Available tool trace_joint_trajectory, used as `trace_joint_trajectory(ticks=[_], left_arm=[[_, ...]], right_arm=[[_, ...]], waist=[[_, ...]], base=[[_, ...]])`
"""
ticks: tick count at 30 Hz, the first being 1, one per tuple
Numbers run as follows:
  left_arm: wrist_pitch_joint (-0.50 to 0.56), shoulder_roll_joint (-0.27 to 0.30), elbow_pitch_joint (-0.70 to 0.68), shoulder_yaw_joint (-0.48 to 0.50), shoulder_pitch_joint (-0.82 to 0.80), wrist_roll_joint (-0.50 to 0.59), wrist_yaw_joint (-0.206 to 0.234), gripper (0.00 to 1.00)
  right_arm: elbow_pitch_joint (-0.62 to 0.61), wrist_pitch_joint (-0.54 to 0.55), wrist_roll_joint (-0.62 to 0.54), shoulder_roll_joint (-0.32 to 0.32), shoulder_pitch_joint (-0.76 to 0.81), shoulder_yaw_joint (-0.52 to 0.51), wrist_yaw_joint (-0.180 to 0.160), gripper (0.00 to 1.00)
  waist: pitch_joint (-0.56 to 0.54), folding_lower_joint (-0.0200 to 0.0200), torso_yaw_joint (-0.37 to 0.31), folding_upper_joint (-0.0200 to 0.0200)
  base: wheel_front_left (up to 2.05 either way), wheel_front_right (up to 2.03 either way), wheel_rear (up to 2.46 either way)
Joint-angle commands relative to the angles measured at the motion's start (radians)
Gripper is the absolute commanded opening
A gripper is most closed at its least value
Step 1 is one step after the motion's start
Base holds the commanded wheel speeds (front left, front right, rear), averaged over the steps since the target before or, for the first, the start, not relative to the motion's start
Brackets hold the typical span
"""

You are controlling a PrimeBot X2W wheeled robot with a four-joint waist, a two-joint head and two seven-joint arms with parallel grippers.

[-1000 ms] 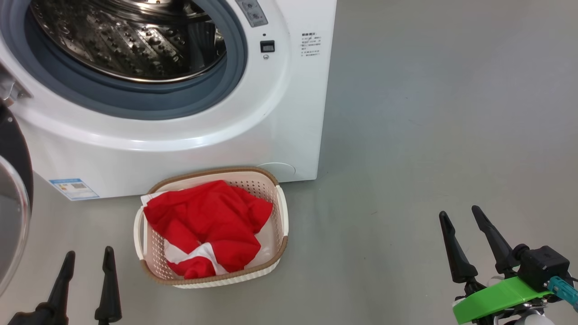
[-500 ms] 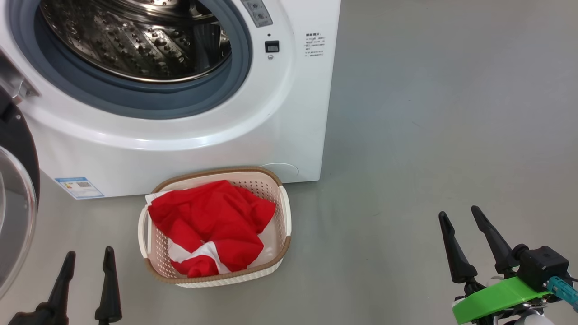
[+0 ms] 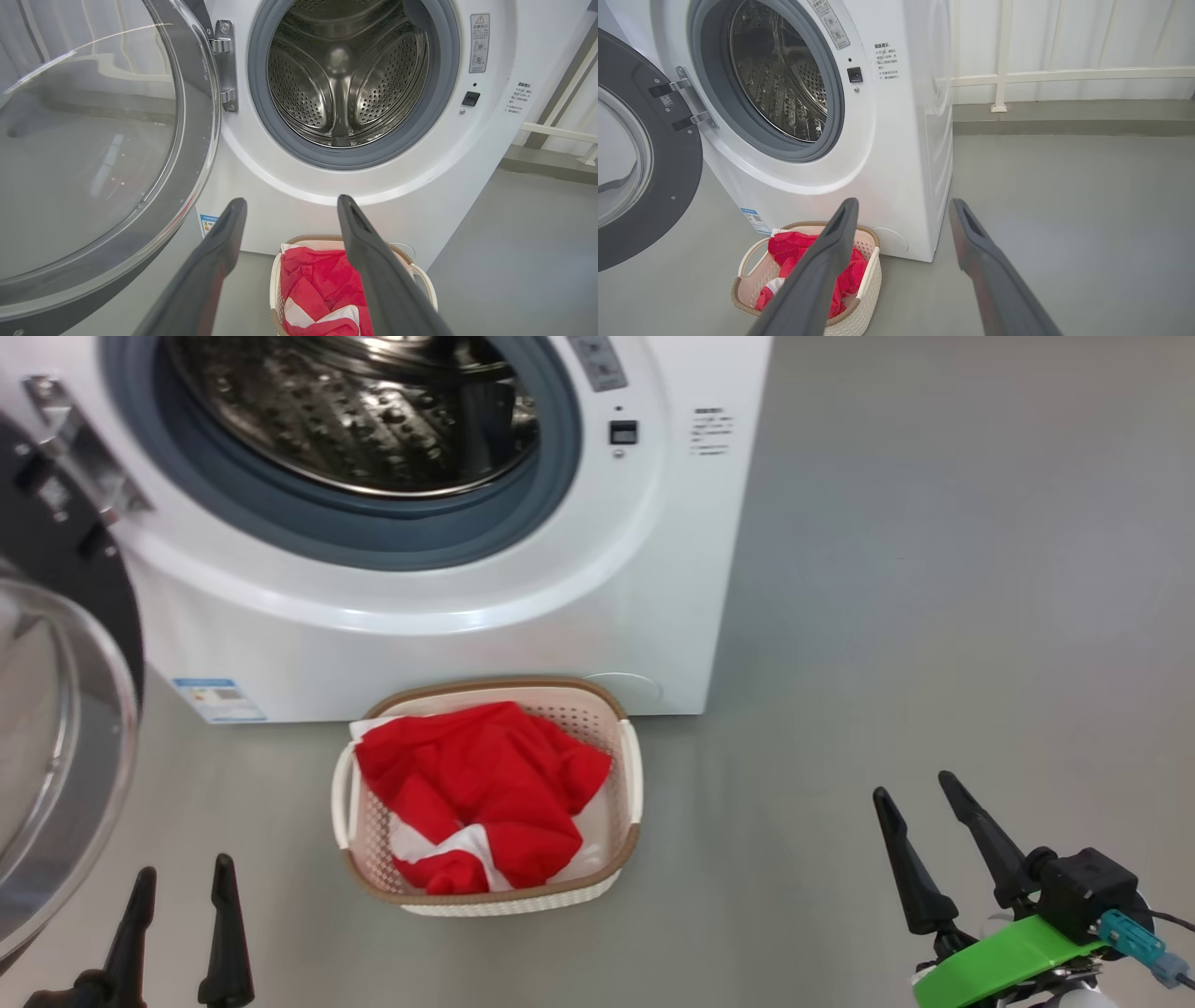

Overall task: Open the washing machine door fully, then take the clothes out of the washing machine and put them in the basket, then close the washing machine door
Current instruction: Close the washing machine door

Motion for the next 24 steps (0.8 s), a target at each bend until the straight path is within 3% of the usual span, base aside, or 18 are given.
trace_joint_trajectory(ticks=[1,16,24], left_arm=[[-0.009,0.008,-0.018,0.038,-0.017,-0.011,-0.003,1.00],[-0.009,-0.003,0.003,0.022,0.001,-0.053,0.000,1.00],[-0.009,-0.003,0.002,-0.022,0.019,-0.109,0.033,1.00]], right_arm=[[-0.019,-0.005,-0.004,-0.014,-0.032,0.027,0.002,1.00],[0.021,-0.005,0.013,-0.048,-0.078,0.125,0.002,1.00],[0.038,-0.005,0.024,-0.060,-0.073,0.148,0.002,1.00]], waist=[[0.001,0.0000,0.033,-0.0001],[-0.015,0.0000,0.261,-0.0001],[-0.038,0.0000,0.386,-0.0001]], base=[[0.00,0.00,0.00],[0.00,0.00,0.00],[0.00,0.00,0.00]])
